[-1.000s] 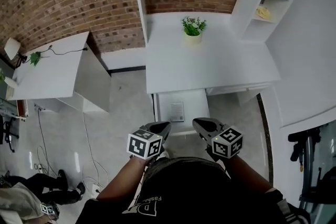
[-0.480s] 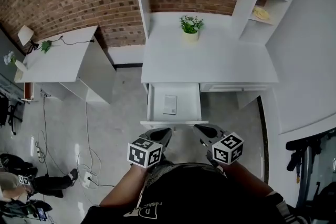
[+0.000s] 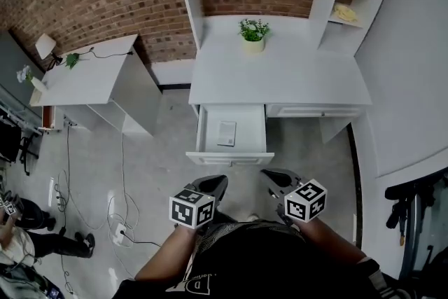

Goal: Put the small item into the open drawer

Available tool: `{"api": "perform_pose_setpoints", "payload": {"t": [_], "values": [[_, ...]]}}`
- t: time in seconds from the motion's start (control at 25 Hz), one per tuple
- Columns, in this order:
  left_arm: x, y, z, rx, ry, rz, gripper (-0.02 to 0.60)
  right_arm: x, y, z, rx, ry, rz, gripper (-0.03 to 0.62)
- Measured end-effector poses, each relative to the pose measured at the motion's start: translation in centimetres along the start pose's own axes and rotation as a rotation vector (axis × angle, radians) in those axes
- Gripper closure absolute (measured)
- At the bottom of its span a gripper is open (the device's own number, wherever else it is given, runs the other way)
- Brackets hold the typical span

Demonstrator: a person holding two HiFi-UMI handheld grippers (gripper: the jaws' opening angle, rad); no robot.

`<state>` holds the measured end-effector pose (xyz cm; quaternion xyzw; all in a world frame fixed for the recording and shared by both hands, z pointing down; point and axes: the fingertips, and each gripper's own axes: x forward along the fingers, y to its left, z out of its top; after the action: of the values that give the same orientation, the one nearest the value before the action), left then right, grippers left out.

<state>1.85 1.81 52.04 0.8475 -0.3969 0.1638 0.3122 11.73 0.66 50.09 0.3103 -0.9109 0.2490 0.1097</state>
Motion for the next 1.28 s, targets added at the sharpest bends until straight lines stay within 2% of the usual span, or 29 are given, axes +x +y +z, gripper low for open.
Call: {"api": "perform_pose_setpoints", "payload": {"t": [0.16, 0.68, 1.08, 1.28], "values": [[-0.7, 0.3, 0.3, 0.003, -0.002, -0.003, 0.563, -0.4, 1.0, 0.7, 0.006, -0.022, 0.007, 0.591], [-3.2, 3.4, 2.6, 0.049, -0.006, -0.05, 0.563, 3.4, 3.3, 2.3, 0.016, -0.04, -0.059, 0.591], [-3.5, 4.6, 2.5, 0.06, 0.012, -0.107, 0.563, 4.5, 3.7, 1.3, 0.098, -0.028, -0.108, 0.591], [-3.7, 4.8, 2.4, 0.068, 0.021, -0.12, 0.563, 4.8, 4.1, 1.1, 0.092, -0.02, -0.121, 0.591]]}}
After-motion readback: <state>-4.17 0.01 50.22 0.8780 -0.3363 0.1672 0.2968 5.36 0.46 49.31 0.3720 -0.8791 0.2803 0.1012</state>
